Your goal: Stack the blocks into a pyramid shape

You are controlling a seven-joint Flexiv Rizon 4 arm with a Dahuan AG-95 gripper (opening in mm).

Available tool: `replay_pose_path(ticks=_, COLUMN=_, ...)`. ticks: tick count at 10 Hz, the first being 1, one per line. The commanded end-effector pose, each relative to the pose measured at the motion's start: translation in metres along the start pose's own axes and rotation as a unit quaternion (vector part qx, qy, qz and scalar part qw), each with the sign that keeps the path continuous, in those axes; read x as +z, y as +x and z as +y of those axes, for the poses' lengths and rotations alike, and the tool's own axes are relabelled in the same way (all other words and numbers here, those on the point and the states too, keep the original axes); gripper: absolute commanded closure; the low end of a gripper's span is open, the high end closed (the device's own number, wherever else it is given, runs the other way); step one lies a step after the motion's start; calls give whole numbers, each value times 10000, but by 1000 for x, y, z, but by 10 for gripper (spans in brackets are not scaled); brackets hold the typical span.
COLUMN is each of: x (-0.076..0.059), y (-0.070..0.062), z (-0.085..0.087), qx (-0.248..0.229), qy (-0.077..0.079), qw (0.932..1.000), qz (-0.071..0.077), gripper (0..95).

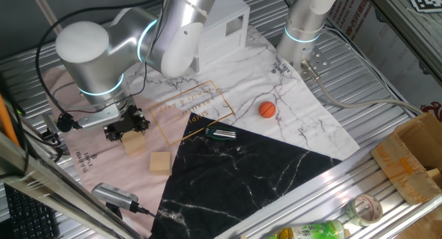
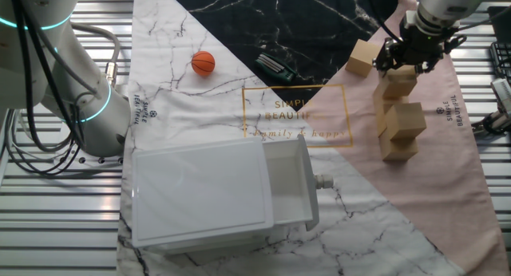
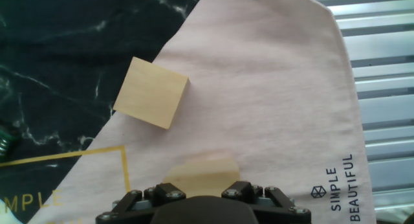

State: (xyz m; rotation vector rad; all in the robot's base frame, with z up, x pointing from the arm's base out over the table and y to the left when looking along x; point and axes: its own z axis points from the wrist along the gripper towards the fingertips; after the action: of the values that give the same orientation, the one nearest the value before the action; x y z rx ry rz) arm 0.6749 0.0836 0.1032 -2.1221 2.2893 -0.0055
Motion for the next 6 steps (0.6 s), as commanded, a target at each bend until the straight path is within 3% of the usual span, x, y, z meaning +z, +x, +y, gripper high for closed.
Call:
replay_pose_path(ticks=1, x=1, y=2, z=-1, qx=-6, qy=7, qw=10000, qz=-10, gripper=950)
replay_pose_path(ticks=6, x=4, y=7, z=-3, qx=29, qy=12, qw=10000, qz=-3, gripper=950)
